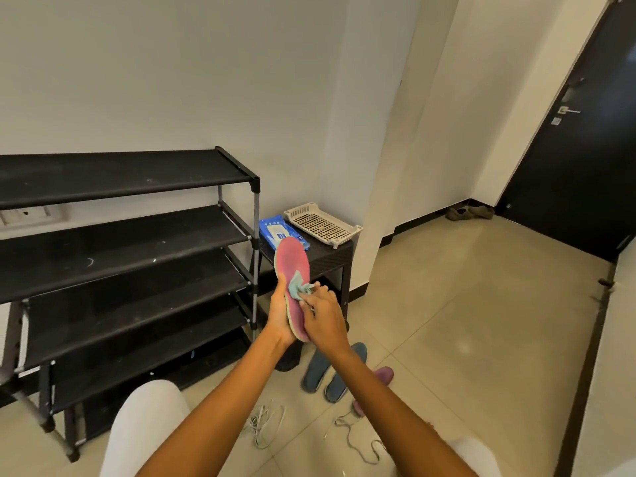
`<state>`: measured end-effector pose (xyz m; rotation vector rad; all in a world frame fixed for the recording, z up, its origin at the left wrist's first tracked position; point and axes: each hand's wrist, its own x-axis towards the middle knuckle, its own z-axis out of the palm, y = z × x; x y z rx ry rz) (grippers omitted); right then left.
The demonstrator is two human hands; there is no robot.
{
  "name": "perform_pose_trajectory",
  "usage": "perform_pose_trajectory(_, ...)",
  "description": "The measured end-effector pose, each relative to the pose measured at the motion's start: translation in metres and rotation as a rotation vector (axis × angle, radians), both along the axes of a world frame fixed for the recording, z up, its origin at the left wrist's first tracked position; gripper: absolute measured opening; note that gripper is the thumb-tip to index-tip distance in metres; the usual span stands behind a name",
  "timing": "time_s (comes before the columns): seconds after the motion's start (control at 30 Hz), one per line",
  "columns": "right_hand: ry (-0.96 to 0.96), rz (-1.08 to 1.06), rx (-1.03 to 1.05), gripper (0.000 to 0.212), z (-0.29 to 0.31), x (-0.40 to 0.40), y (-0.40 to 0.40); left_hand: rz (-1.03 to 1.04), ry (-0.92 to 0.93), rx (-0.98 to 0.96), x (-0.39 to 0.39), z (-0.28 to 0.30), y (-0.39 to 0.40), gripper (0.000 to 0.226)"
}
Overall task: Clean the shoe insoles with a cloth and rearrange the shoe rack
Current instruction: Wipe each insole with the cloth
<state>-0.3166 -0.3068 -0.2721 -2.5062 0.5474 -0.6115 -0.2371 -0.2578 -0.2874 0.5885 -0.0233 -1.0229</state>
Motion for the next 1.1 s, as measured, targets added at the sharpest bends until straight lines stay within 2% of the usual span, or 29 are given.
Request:
perform_pose_trajectory(0.07, 0.028, 0.192, 0.002, 0.04, 0.009, -0.009, 0.007, -0.02, 0.025, 0.029, 0.012, -0.002, 0.001, 0.073)
perform_pose_trajectory(0.17, 0.046, 0.402, 0.015, 0.032, 0.022, -0.022, 0.001, -0.017, -0.038, 0.011, 0.017, 0.001, 0.003, 0.07)
perform_pose_trajectory(0.2, 0.033, 0.381, 0.053, 0.03, 0.027, -0.023, -0.005, -0.039, -0.086, -0.016, 0.014, 0.005, 0.005, 0.068)
perform_pose_trajectory(0.27, -0.079, 0.21, 0.084, 0.027, 0.038, -0.016, -0.021, -0.037, -0.148, -0.072, 0.005, 0.009, 0.008, 0.059)
perform_pose_trajectory(0.33, -0.116, 0.061, 0.082, 0.027, 0.041, -0.002, -0.032, 0.002, -0.114, -0.093, -0.002, 0.009, 0.004, 0.05)
perform_pose_trajectory(0.37, -0.067, 0.055, 0.047, 0.028, 0.039, 0.005, -0.034, 0.021, -0.085, -0.083, -0.003, 0.011, 0.002, 0.049)
perform_pose_trajectory(0.47, 0.056, 0.123, -0.051, 0.033, 0.024, 0.014, -0.021, 0.081, -0.005, -0.011, 0.003, 0.014, -0.002, 0.054)
perform_pose_trajectory(0.57, 0.079, 0.27, -0.074, 0.034, 0.012, -0.002, -0.008, 0.009, 0.013, 0.042, 0.012, 0.004, 0.007, 0.072)
perform_pose_trajectory(0.67, 0.078, 0.387, -0.082, 0.032, 0.007, -0.02, -0.007, -0.04, 0.027, -0.009, 0.019, -0.004, 0.013, 0.07)
perform_pose_trajectory(0.73, -0.025, 0.286, 0.105, 0.028, 0.01, -0.022, -0.013, -0.085, -0.035, -0.025, 0.02, 0.001, 0.008, 0.08)
perform_pose_trajectory(0.77, -0.082, 0.217, 0.198, 0.027, 0.013, -0.021, -0.016, -0.103, -0.093, -0.003, 0.014, 0.011, 0.006, 0.076)
perform_pose_trajectory(0.8, -0.13, 0.155, 0.26, 0.025, 0.017, -0.019, -0.018, -0.121, -0.11, 0.011, 0.01, 0.017, 0.002, 0.06)
perform_pose_trajectory(0.83, -0.158, 0.1, 0.264, 0.023, 0.02, -0.017, -0.02, -0.117, -0.13, 0.054, 0.012, 0.017, -0.004, 0.047)
perform_pose_trajectory(0.9, -0.207, 0.012, 0.262, 0.019, 0.023, -0.01, -0.021, -0.063, -0.132, 0.128, 0.013, 0.017, -0.009, 0.056)
perform_pose_trajectory(0.97, -0.23, -0.081, 0.274, 0.019, 0.022, -0.005, -0.019, -0.039, -0.079, 0.091, 0.011, 0.015, -0.01, 0.043)
perform_pose_trajectory(1.03, -0.207, -0.141, 0.257, 0.021, 0.018, 0.002, -0.017, -0.011, -0.042, 0.015, 0.01, 0.008, -0.01, 0.06)
perform_pose_trajectory(1.1, -0.143, -0.094, 0.189, 0.022, 0.014, 0.006, -0.013, 0.0, -0.018, -0.013, 0.007, 0.006, -0.004, 0.039)
